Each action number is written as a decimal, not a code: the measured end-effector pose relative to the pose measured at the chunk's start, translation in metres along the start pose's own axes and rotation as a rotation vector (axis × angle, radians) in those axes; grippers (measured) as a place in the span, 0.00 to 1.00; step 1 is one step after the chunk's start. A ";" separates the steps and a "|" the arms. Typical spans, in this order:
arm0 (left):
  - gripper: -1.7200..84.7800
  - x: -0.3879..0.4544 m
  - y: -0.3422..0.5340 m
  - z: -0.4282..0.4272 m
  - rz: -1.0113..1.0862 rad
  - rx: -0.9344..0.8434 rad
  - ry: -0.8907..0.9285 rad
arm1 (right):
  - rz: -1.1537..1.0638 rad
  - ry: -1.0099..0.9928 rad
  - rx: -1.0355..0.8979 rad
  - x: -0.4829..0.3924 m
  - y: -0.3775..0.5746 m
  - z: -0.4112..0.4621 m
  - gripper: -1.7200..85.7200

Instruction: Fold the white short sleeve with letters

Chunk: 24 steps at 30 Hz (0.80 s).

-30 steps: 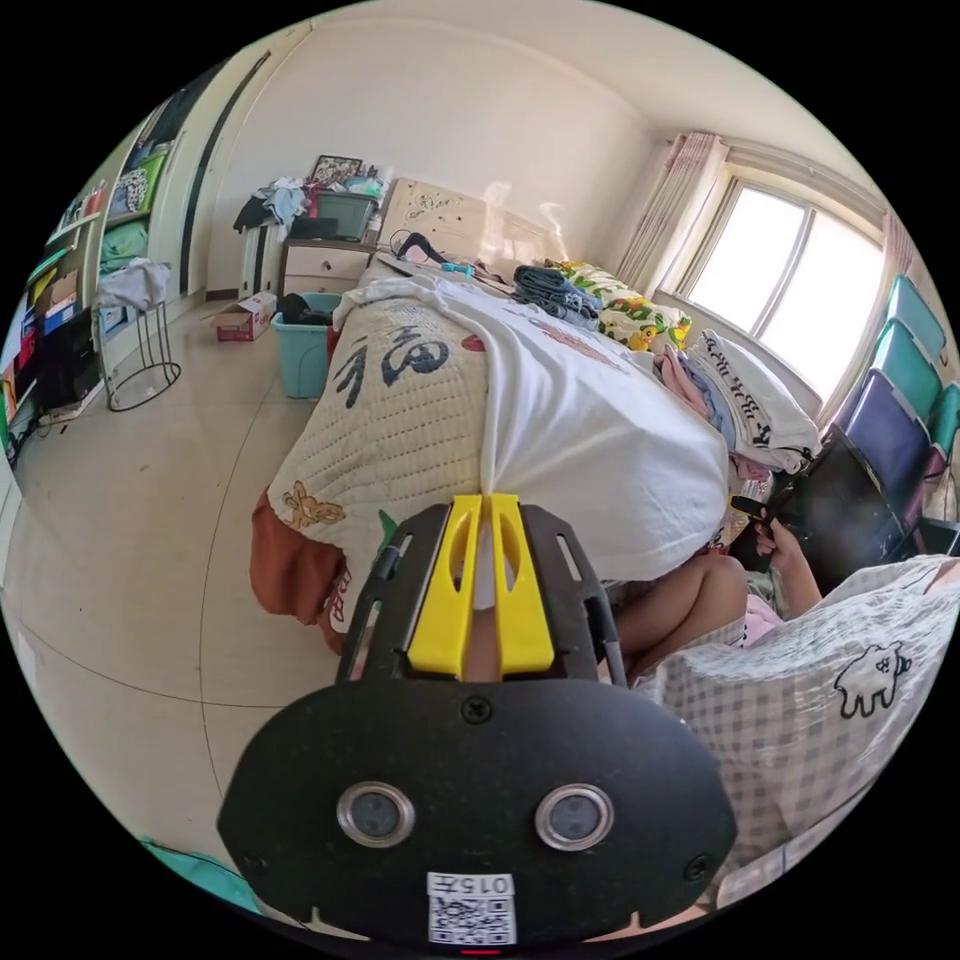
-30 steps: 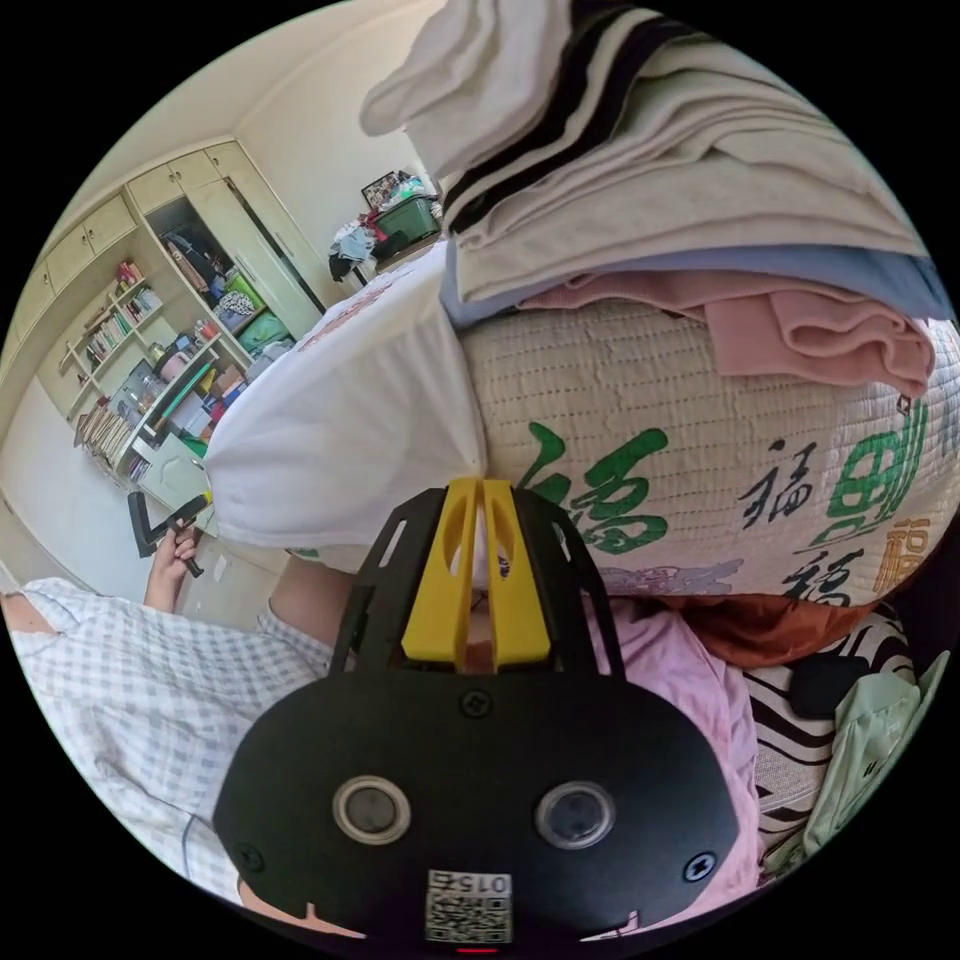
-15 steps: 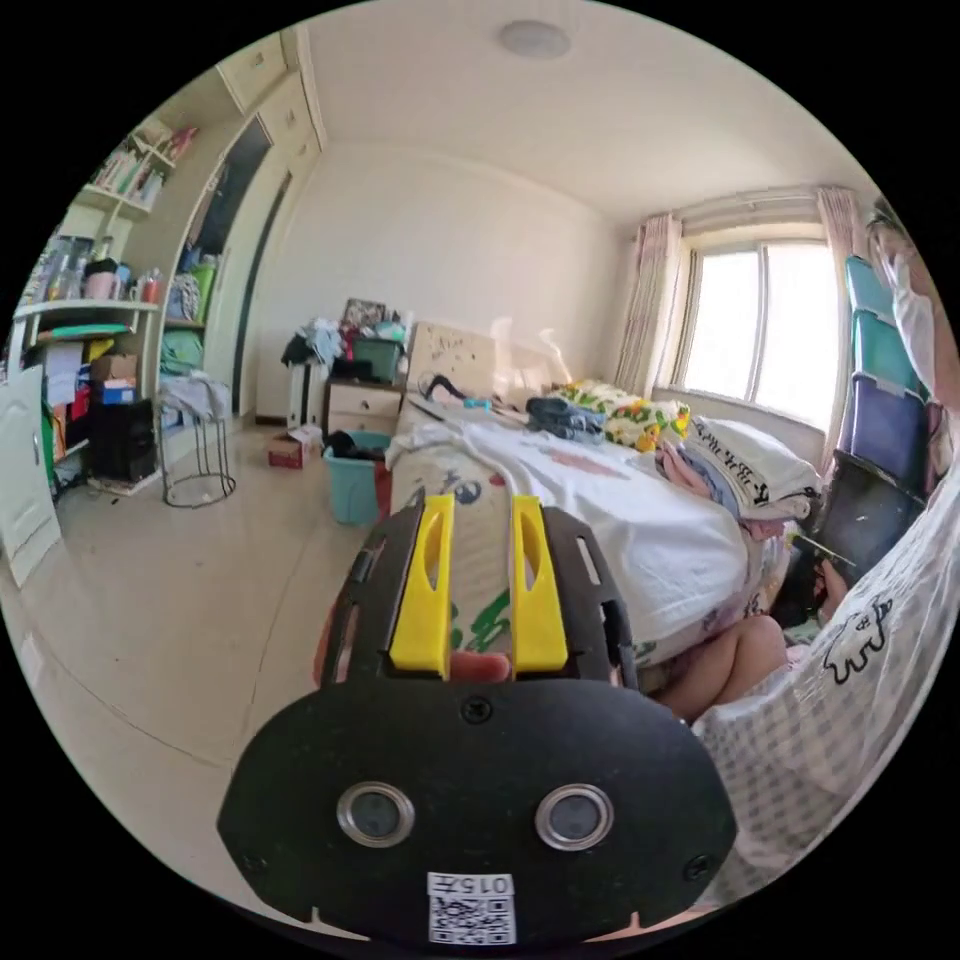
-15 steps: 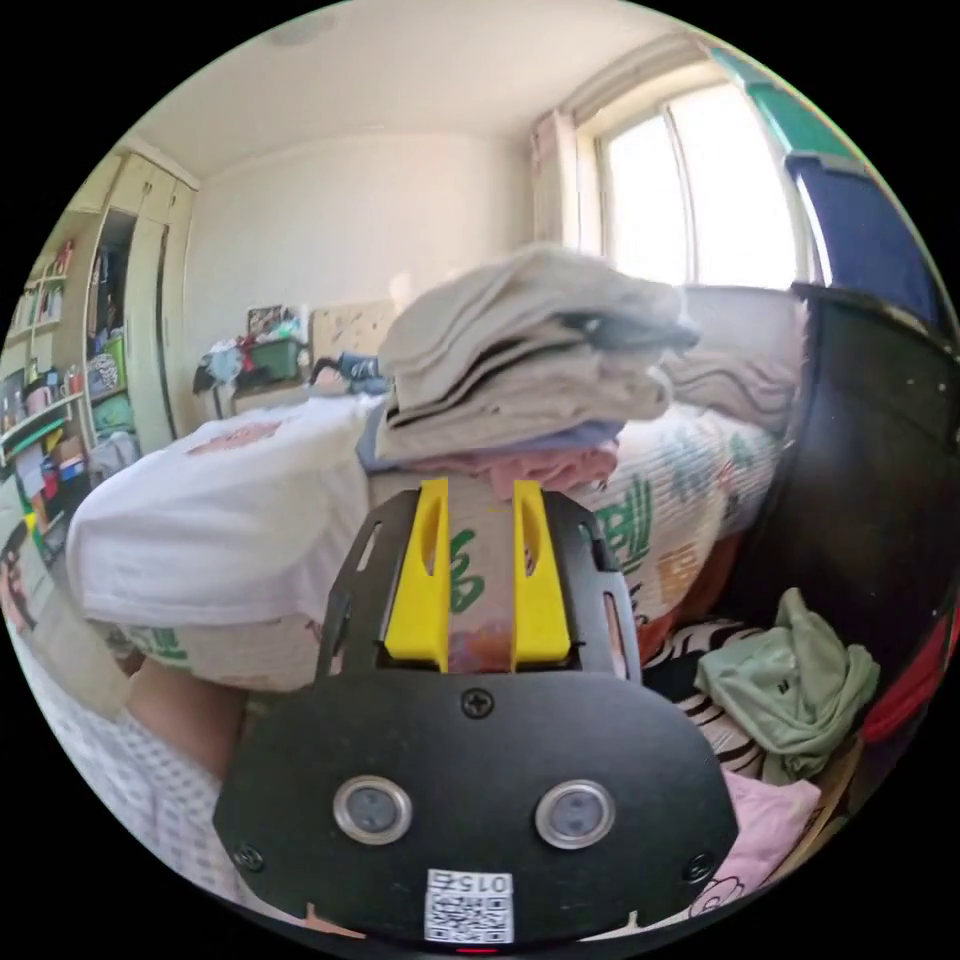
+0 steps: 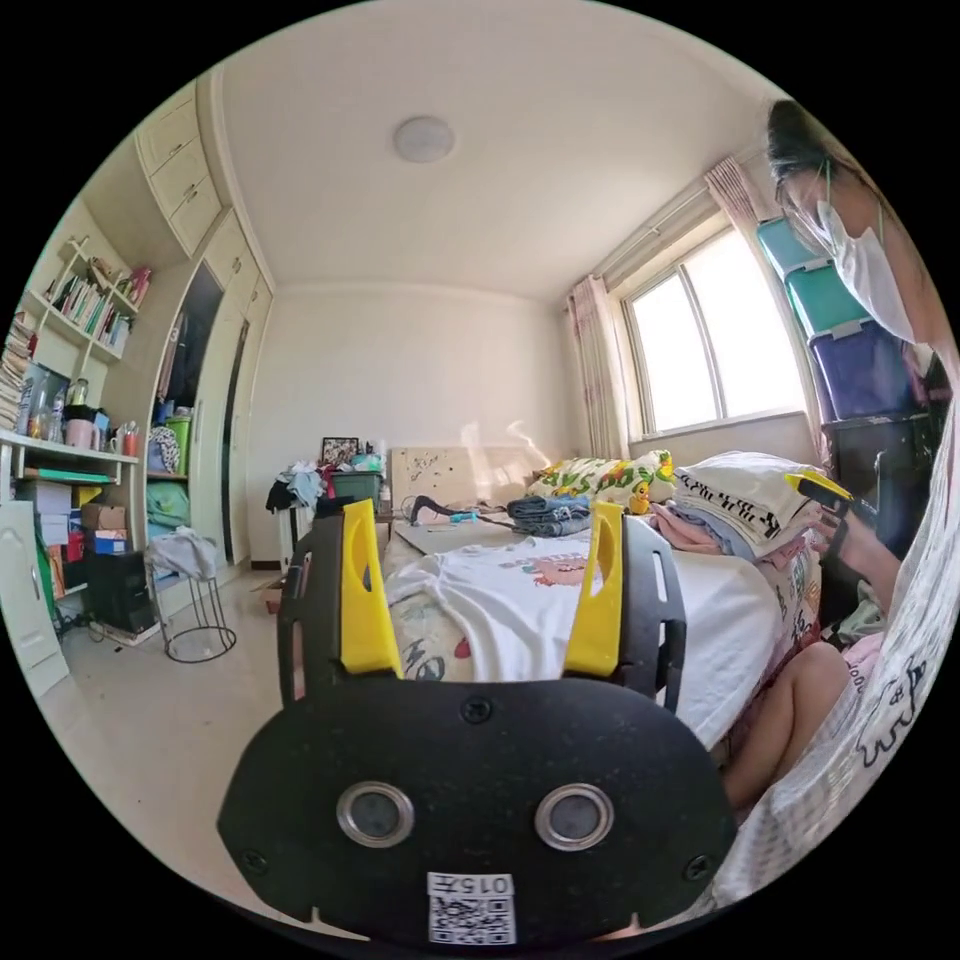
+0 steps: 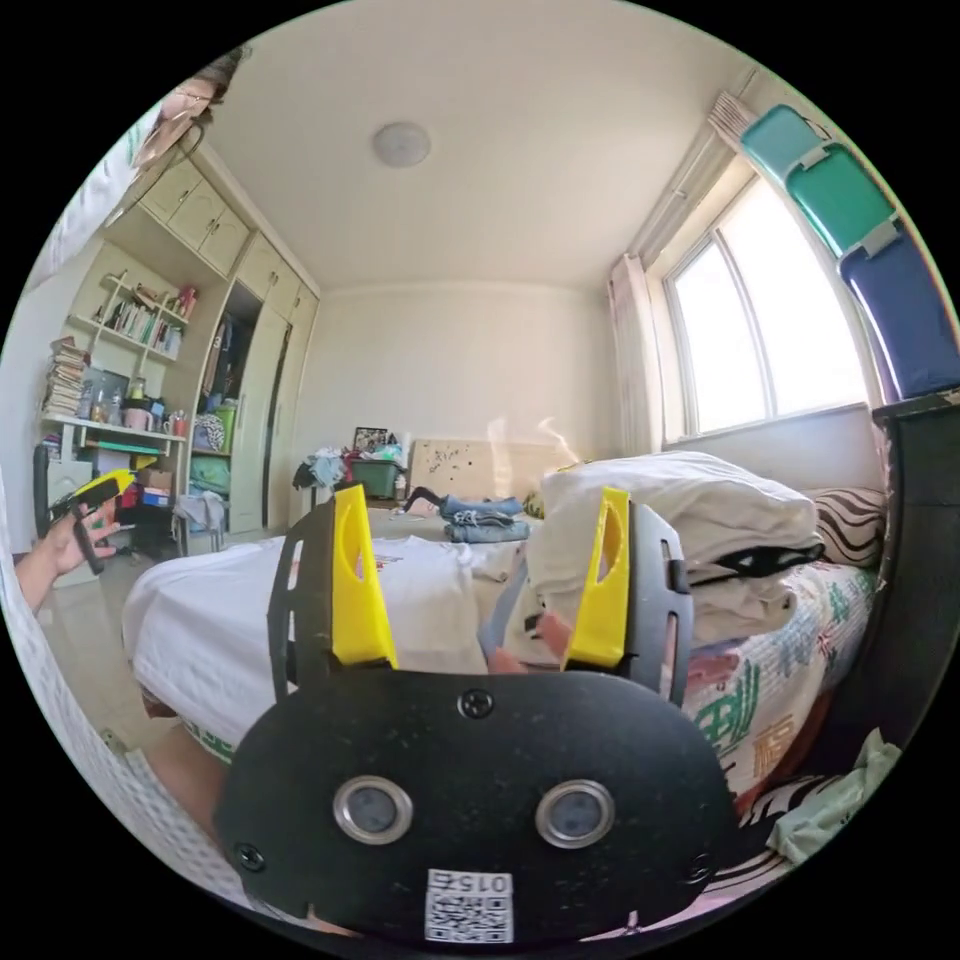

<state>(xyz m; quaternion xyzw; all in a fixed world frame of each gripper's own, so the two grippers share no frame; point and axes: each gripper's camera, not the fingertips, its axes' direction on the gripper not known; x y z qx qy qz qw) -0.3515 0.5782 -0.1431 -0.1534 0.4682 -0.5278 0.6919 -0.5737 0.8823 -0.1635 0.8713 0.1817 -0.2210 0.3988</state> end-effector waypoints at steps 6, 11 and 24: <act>0.03 0.017 -0.058 0.142 -0.081 -0.131 0.278 | 0.052 -0.088 -0.412 -0.018 -0.053 0.148 0.08; 0.04 0.086 -0.100 0.290 0.071 -0.321 0.452 | 0.195 -0.123 -0.649 -0.014 -0.073 0.305 0.07; 0.12 0.295 -0.131 0.656 0.172 -0.796 0.694 | 0.429 0.007 -0.942 0.022 -0.071 0.497 0.05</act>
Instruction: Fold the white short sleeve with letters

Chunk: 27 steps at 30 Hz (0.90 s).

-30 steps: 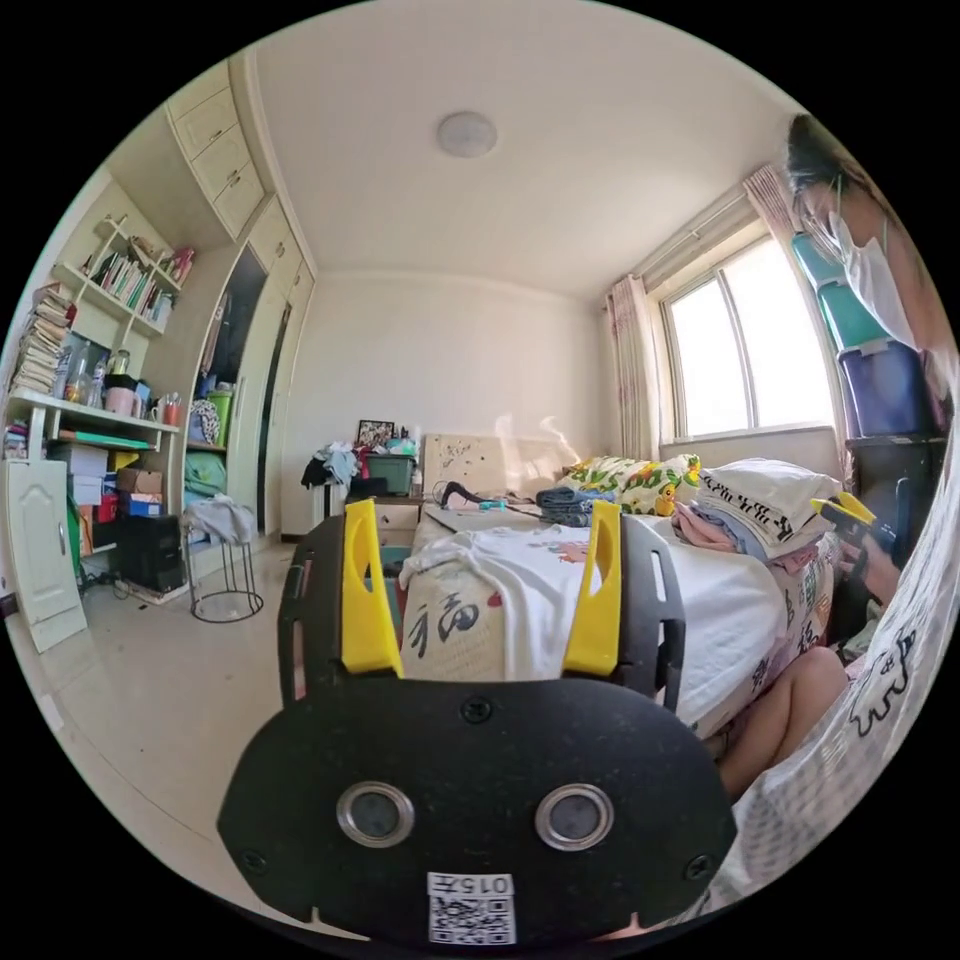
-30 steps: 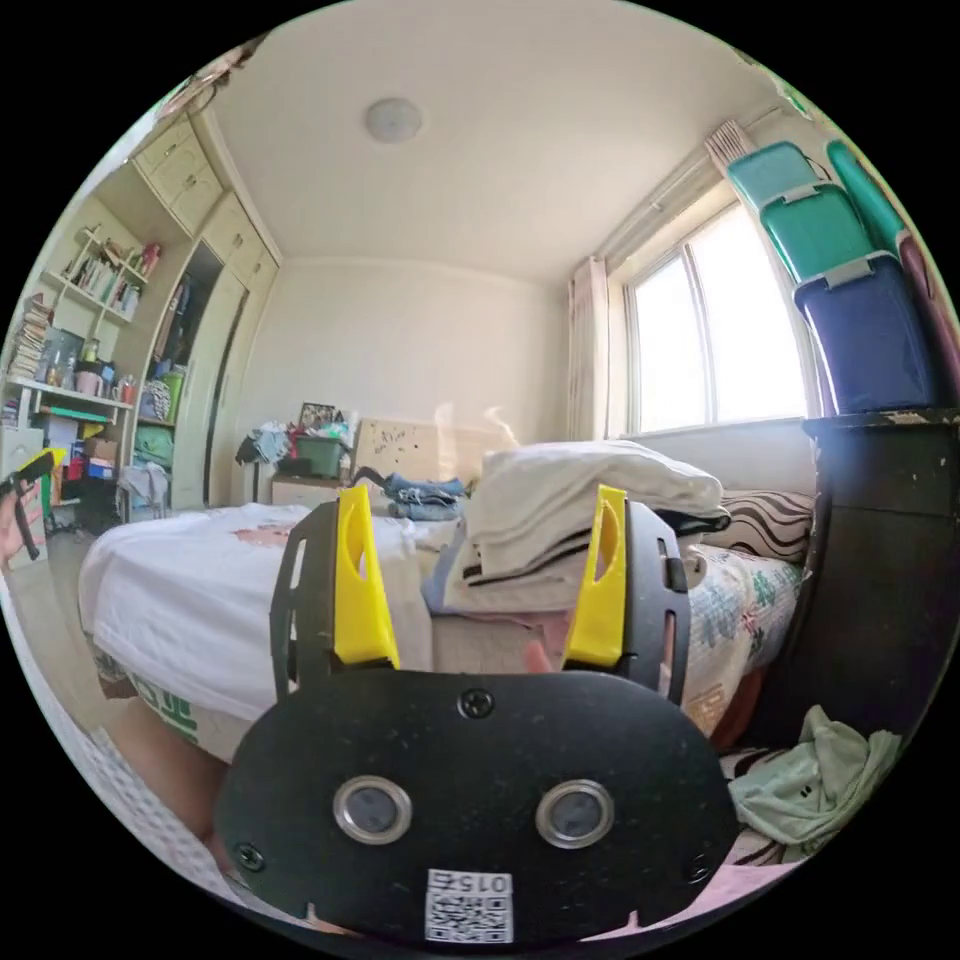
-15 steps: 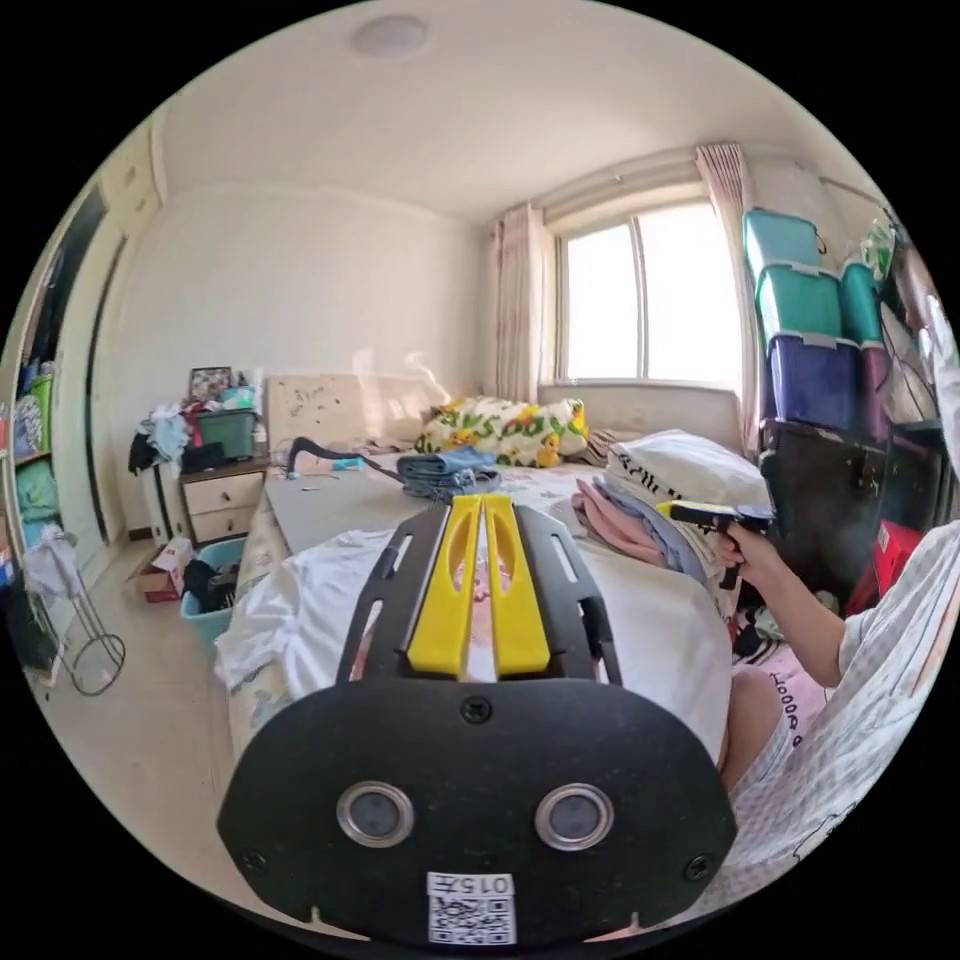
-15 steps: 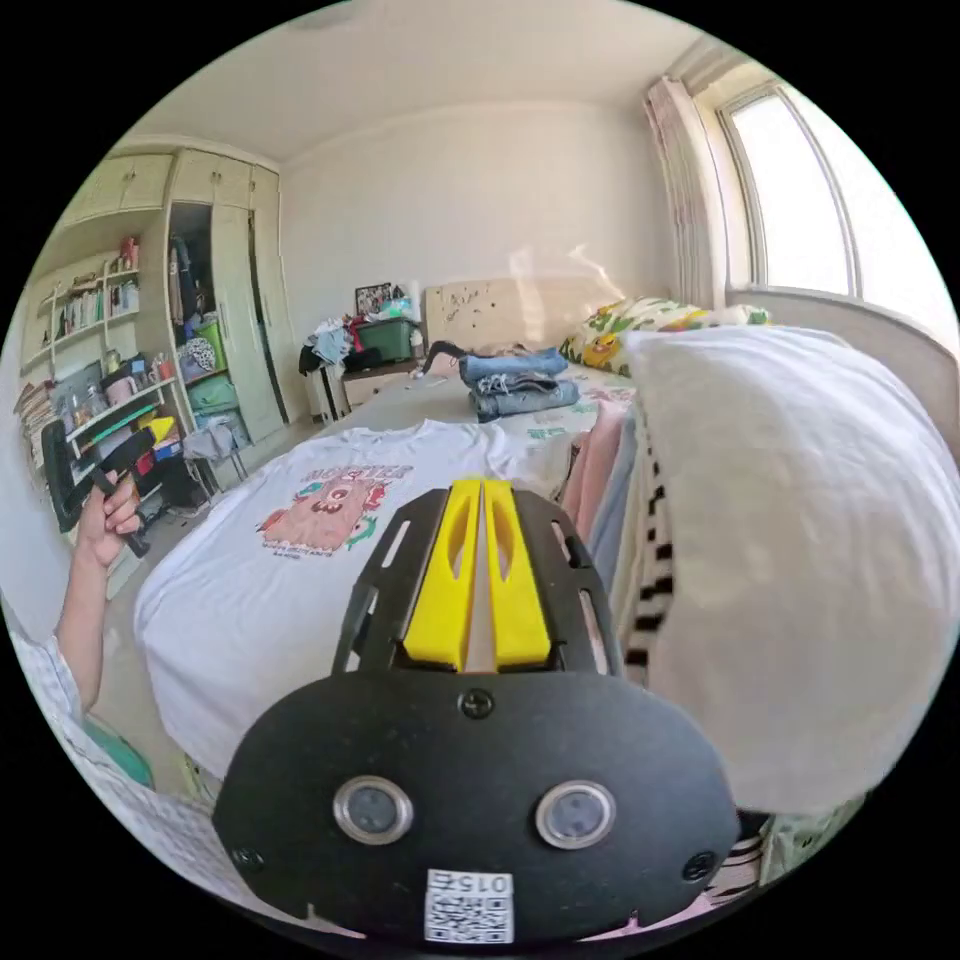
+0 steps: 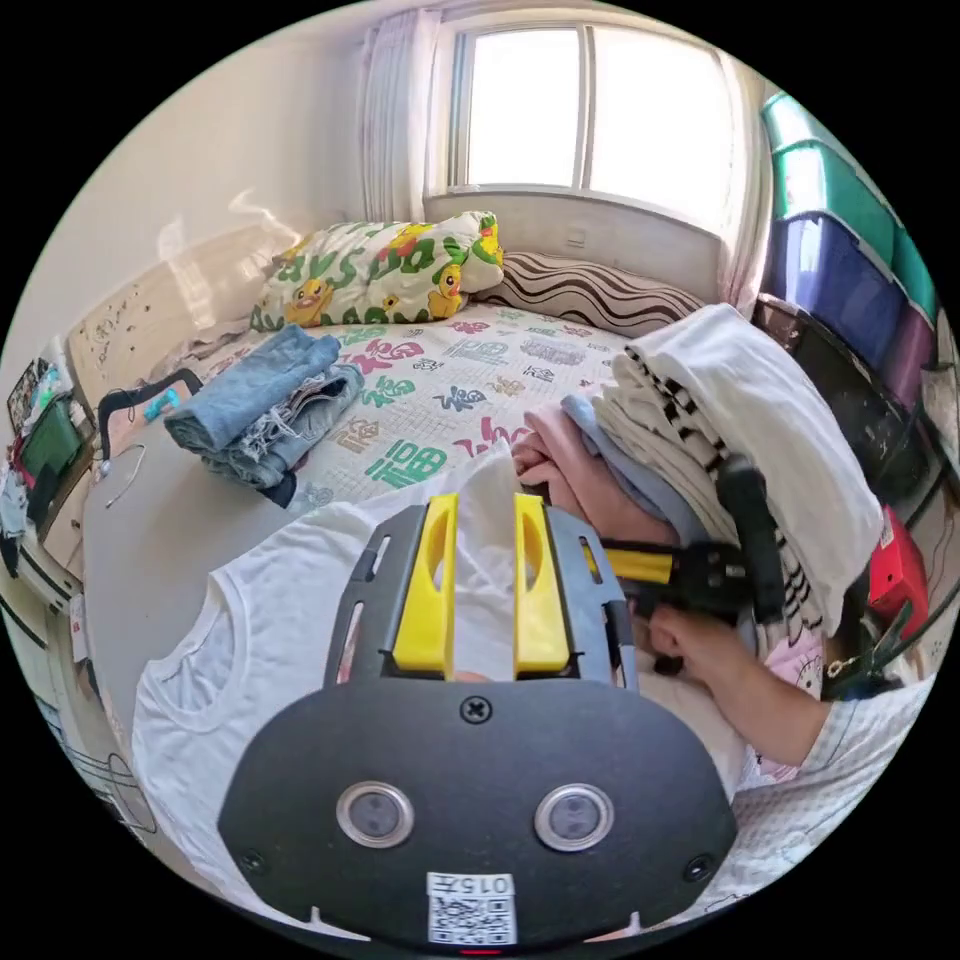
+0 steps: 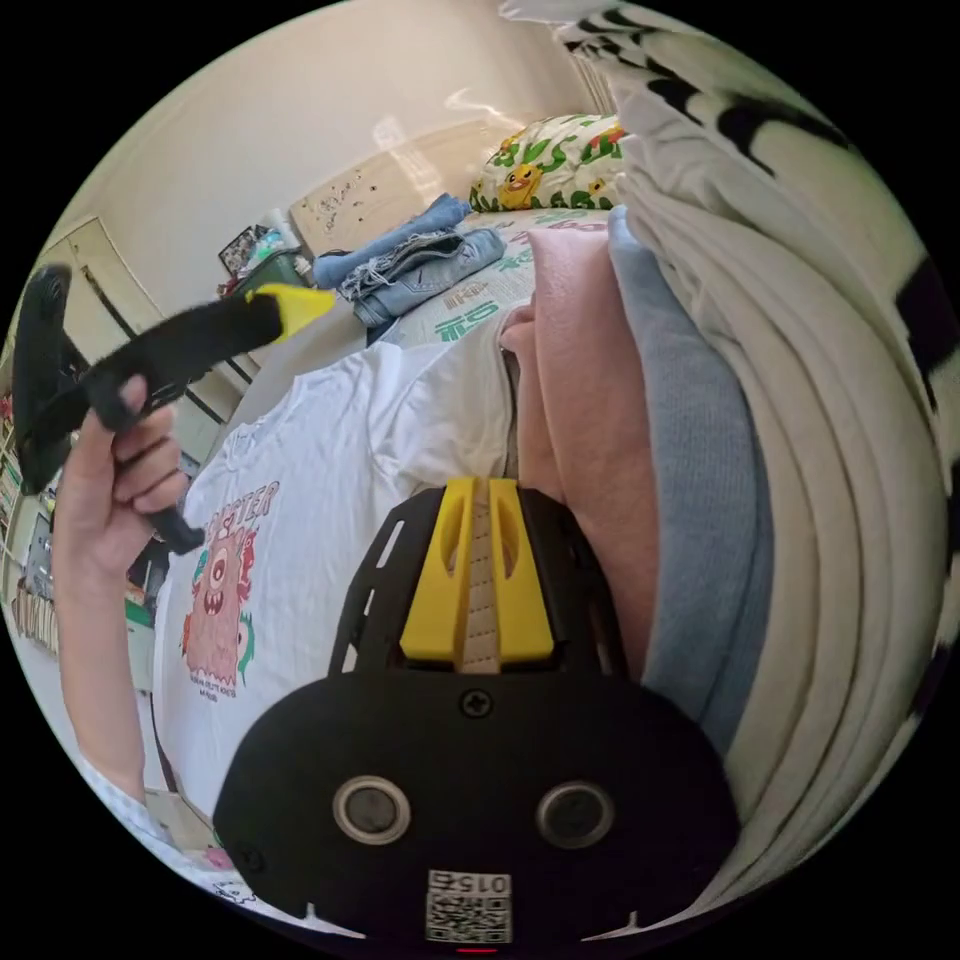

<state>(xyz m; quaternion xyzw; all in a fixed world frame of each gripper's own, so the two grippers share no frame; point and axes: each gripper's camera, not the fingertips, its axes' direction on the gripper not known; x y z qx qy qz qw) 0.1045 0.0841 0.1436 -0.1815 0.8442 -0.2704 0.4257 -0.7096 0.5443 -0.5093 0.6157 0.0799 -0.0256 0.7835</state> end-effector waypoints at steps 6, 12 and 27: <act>0.13 -0.044 -0.079 0.091 -0.165 -0.091 0.147 | -0.002 0.012 0.008 -0.018 -0.019 -0.004 0.02; 0.10 -0.071 -0.110 0.149 -0.230 -0.210 0.228 | -0.008 0.010 0.015 -0.035 -0.030 -0.012 0.02; 0.02 -0.169 -0.063 0.006 -0.356 0.150 0.213 | -0.220 -0.115 0.282 -0.083 -0.007 -0.089 0.01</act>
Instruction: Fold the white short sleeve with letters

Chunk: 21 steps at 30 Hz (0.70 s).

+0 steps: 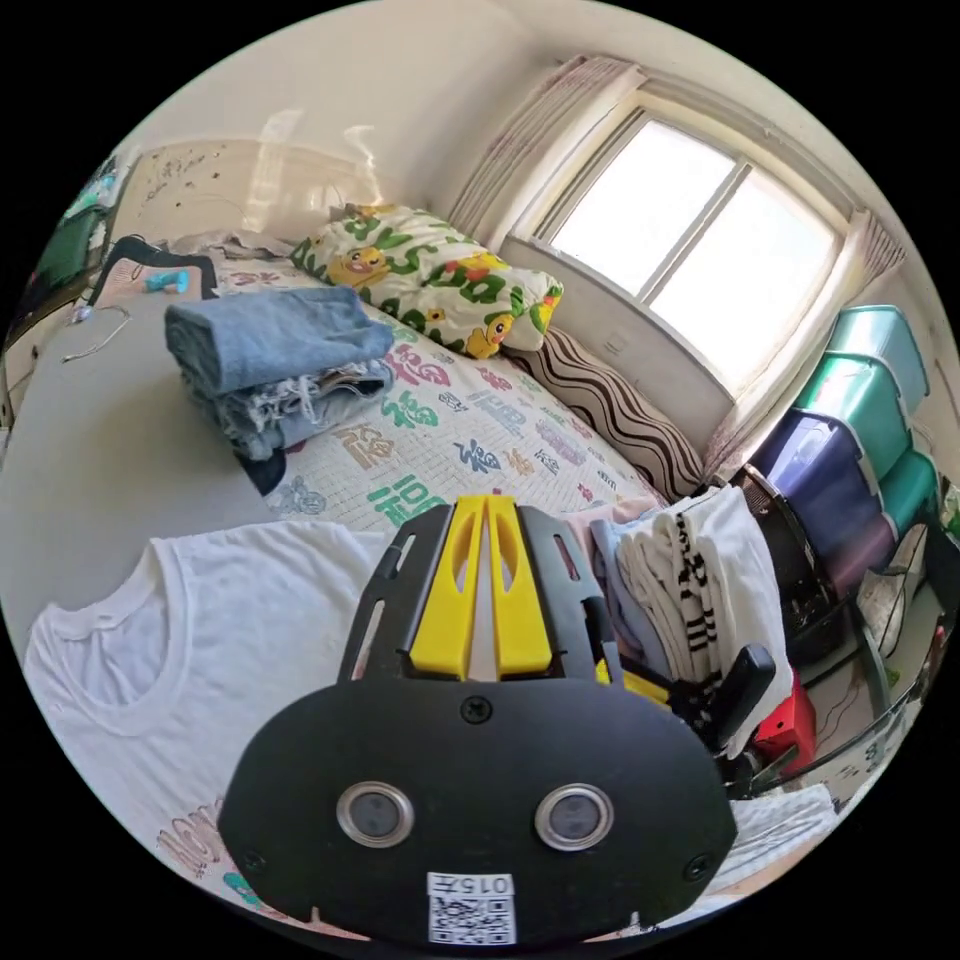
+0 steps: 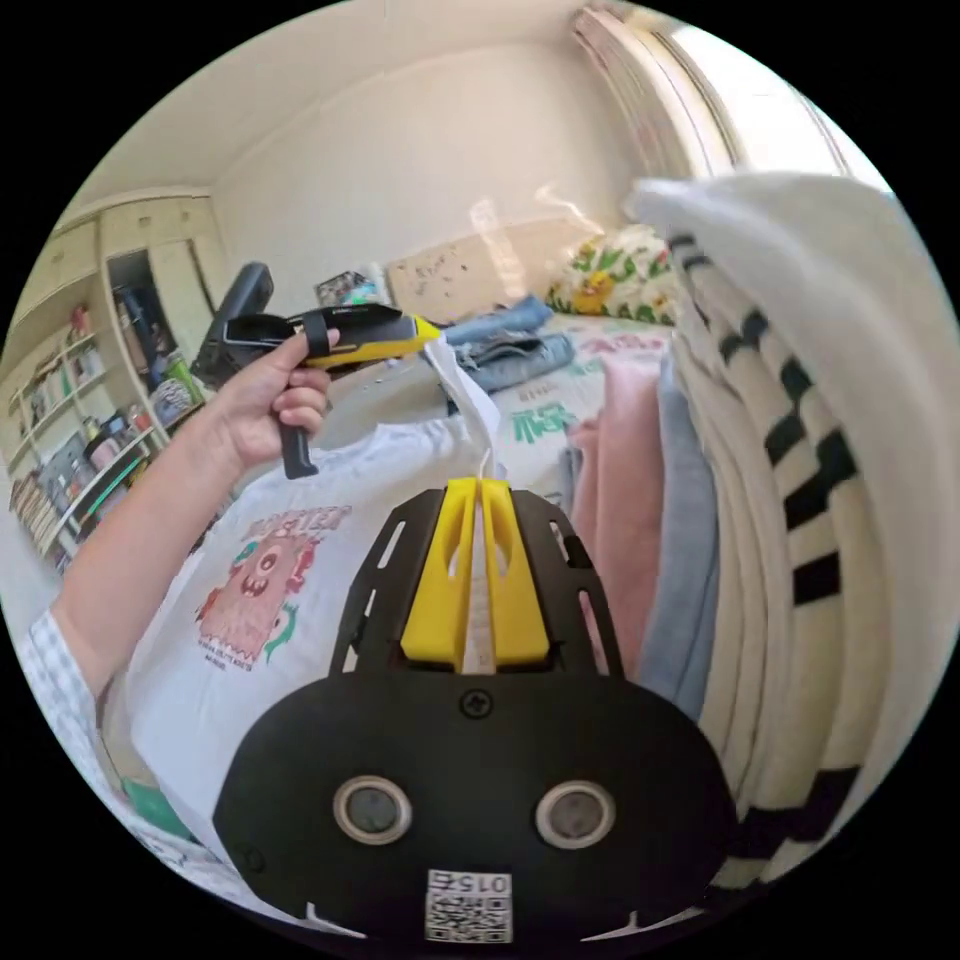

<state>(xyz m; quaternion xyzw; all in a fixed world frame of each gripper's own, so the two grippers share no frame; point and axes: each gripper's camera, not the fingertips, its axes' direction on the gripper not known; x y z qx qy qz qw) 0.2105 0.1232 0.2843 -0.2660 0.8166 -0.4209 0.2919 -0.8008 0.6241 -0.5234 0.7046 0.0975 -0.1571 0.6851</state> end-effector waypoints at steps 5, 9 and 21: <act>0.02 -0.039 0.073 -0.089 -0.007 0.004 -0.120 | -0.309 -0.189 -0.240 -0.066 -0.002 -0.016 0.02; 0.03 -0.084 0.130 -0.108 -0.086 -0.171 -0.129 | -0.369 -0.191 -0.460 -0.082 0.010 0.006 0.04; 0.09 -0.095 0.040 -0.059 -0.100 -0.101 -0.148 | -0.268 -0.036 -0.465 -0.053 -0.030 0.015 0.10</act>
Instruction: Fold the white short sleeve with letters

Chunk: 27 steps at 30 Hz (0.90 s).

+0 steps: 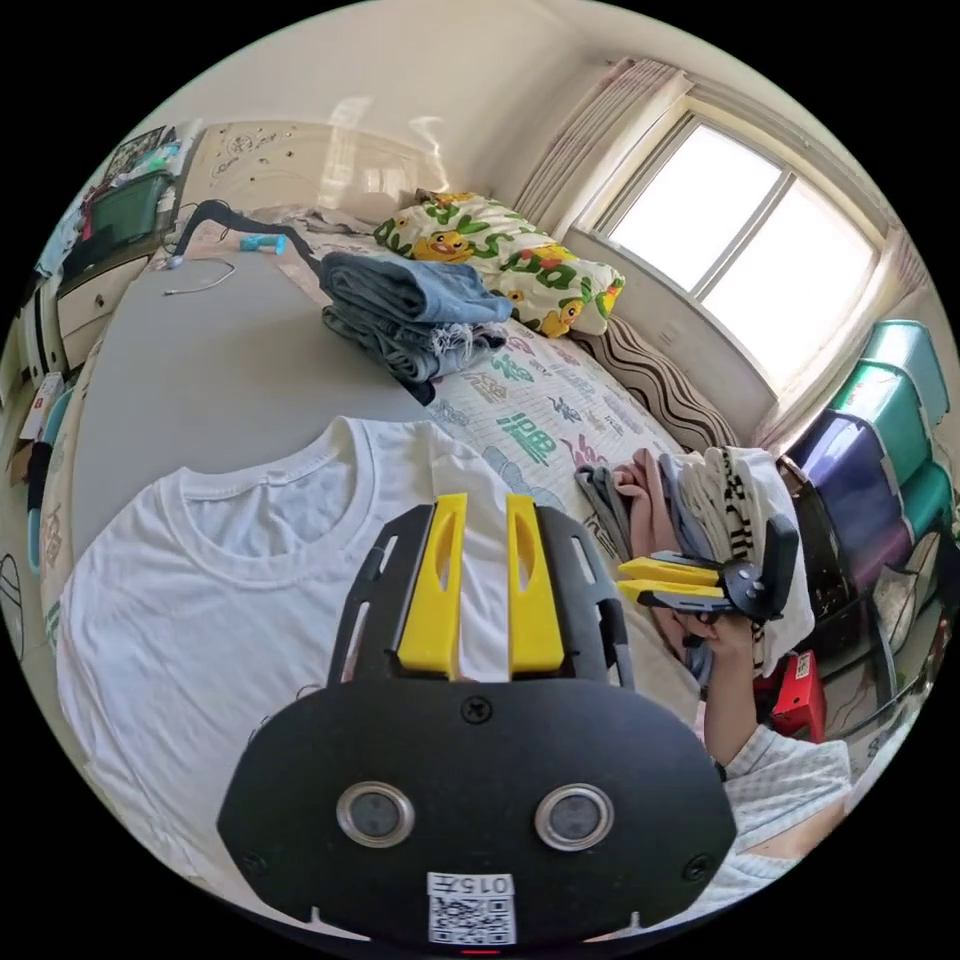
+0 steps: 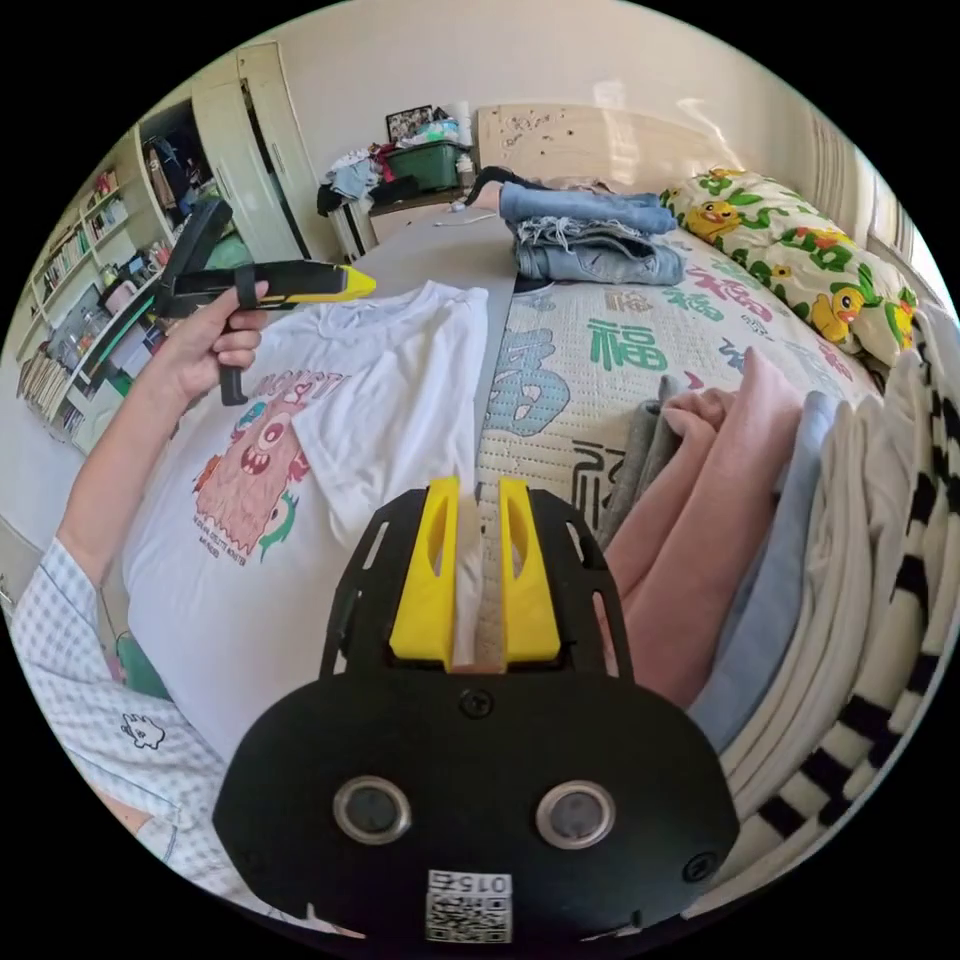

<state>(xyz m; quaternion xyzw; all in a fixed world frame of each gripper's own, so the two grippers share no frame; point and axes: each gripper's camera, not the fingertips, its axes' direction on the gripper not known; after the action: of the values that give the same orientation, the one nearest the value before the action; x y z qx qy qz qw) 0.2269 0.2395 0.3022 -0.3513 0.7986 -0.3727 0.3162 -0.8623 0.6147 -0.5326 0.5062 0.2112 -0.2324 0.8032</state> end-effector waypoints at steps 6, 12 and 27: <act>0.08 -0.013 -0.043 0.067 -0.105 -0.065 -0.029 | 0.075 -0.223 0.037 0.026 0.002 0.008 0.04; 0.02 -0.010 -0.060 0.098 -0.071 -0.122 -0.137 | 0.151 -0.073 0.083 0.033 0.017 -0.002 0.01; 0.09 0.028 0.047 -0.021 0.208 -0.148 -0.034 | -0.234 -0.369 0.223 -0.008 0.080 -0.056 0.12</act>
<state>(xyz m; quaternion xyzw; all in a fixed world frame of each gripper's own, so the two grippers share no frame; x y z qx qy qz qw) 0.1804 0.2473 0.2681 -0.2950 0.8506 -0.2720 0.3398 -0.8276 0.6968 -0.4934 0.5129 0.0910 -0.4342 0.7349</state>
